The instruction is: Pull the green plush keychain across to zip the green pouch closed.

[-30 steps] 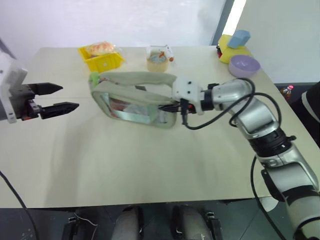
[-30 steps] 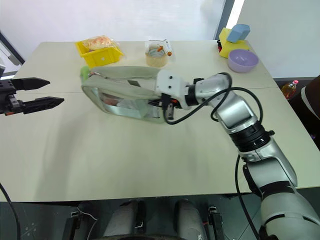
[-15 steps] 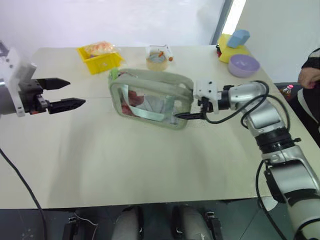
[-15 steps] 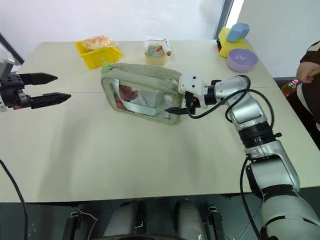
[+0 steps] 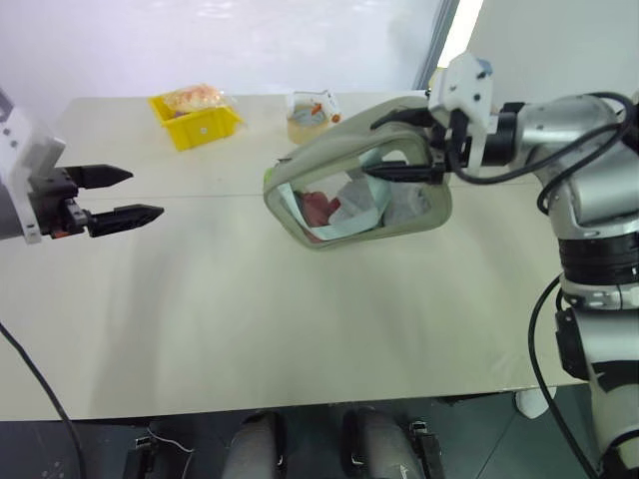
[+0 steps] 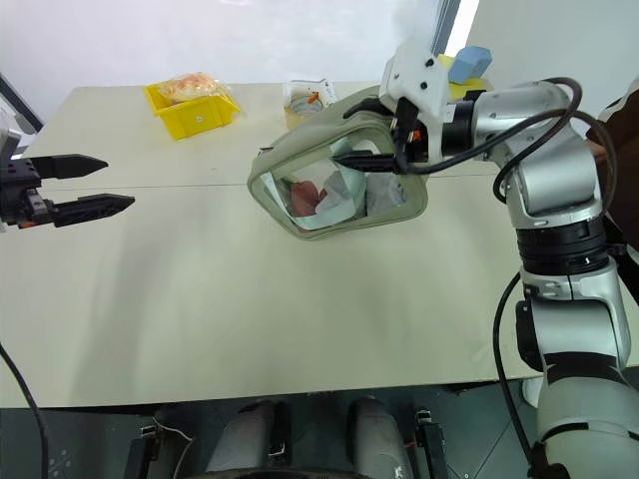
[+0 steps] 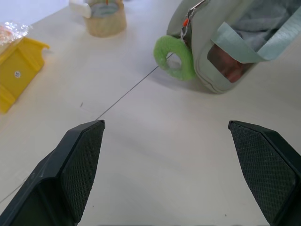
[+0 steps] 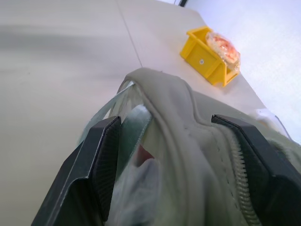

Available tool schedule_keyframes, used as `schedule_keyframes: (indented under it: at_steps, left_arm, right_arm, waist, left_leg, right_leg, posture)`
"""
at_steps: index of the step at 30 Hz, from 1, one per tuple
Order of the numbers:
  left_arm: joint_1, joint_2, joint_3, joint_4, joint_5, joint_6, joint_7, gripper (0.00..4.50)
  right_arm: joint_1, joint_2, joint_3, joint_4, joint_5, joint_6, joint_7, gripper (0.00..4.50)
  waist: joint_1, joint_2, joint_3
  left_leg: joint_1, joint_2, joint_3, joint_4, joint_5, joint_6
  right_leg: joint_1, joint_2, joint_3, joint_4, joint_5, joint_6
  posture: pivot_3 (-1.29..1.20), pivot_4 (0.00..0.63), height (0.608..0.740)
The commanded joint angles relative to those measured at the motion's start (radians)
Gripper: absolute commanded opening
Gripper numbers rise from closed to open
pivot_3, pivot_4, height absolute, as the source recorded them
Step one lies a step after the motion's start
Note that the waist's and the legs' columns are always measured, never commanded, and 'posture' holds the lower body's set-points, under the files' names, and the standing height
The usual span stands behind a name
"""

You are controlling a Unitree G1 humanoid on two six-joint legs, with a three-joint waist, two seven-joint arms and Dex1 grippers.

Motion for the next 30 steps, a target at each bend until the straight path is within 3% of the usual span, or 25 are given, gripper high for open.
schedule_keyframes:
  at_steps: [1,7,10,15,20,25,27,30]
  left_arm:
    - [-0.011,0.023,0.028,-0.020,-0.006,0.000,-0.005,4.50]
    - [0.004,0.021,0.038,-0.031,-0.007,0.001,-0.005,4.50]
    - [-0.003,0.016,0.017,-0.030,-0.004,-0.008,-0.009,4.50]
    - [-0.049,0.003,-0.028,-0.004,0.005,-0.021,-0.015,4.50]
    - [-0.064,-0.013,-0.049,0.007,0.010,-0.029,-0.017,4.50]
    - [-0.086,-0.025,-0.073,0.024,0.018,-0.039,-0.017,4.50]
    - [-0.098,-0.029,-0.084,0.030,0.022,-0.045,-0.019,4.50]
    - [-0.110,-0.032,-0.092,0.041,0.031,-0.052,-0.024,4.50]
  right_arm:
    - [0.073,-0.006,0.048,-0.001,-0.041,-0.035,0.006,3.17]
    - [0.221,-0.121,0.078,-0.024,-0.108,-0.115,0.093,3.17]
    - [0.288,-0.201,0.114,0.000,-0.211,-0.277,0.114,3.17]
    - [0.234,-0.256,0.125,0.020,-0.281,-0.418,0.150,3.17]
    - [0.127,-0.253,0.066,0.016,-0.229,-0.307,0.174,3.17]
    - [0.110,-0.206,0.004,-0.070,-0.074,0.043,0.169,3.17]
    - [0.132,-0.208,0.007,-0.066,-0.071,0.059,0.167,3.17]
    - [0.165,-0.200,0.004,-0.050,-0.072,0.039,0.150,2.40]
  waist:
    - [0.000,0.000,0.000]
    - [-0.005,0.000,0.000]
    - [-0.002,0.001,0.000]
    - [0.000,0.001,0.001]
    - [0.002,0.003,0.002]
    - [0.008,0.002,0.001]
    - [0.010,0.002,0.001]
    - [0.010,0.002,0.001]
  left_leg:
    - [0.001,0.000,0.000,0.000,-0.001,0.001]
    - [0.002,0.000,0.001,-0.001,-0.001,0.001]
    - [0.002,0.000,0.002,-0.001,-0.001,0.001]
    - [0.002,-0.001,0.003,-0.001,-0.001,0.001]
    - [0.002,-0.001,0.003,-0.001,0.001,-0.002]
    - [0.001,0.000,0.003,0.000,0.001,-0.002]
    - [0.001,0.000,0.003,0.000,0.001,-0.001]
    - [0.000,-0.002,0.003,0.000,0.001,-0.001]
  right_leg:
    - [0.001,0.000,0.000,0.000,0.000,0.000]
    - [0.001,0.001,0.001,0.000,0.000,0.000]
    - [0.000,0.001,0.001,0.000,0.000,0.000]
    - [0.000,0.000,0.002,0.000,0.000,0.000]
    - [-0.001,0.000,0.002,0.000,0.000,0.000]
    - [-0.001,0.000,0.002,0.000,0.000,0.000]
    - [0.000,0.000,0.002,0.000,0.000,0.000]
    - [0.000,0.000,0.001,0.000,0.000,0.000]
  posture:
    - [0.00,0.150,0.739]
    - [0.00,0.150,0.739]
    - [0.00,0.150,0.739]
    - [0.00,0.150,0.739]
    - [0.00,0.150,0.739]
    - [0.00,0.150,0.739]
    - [0.00,0.150,0.739]
    - [0.00,0.150,0.739]
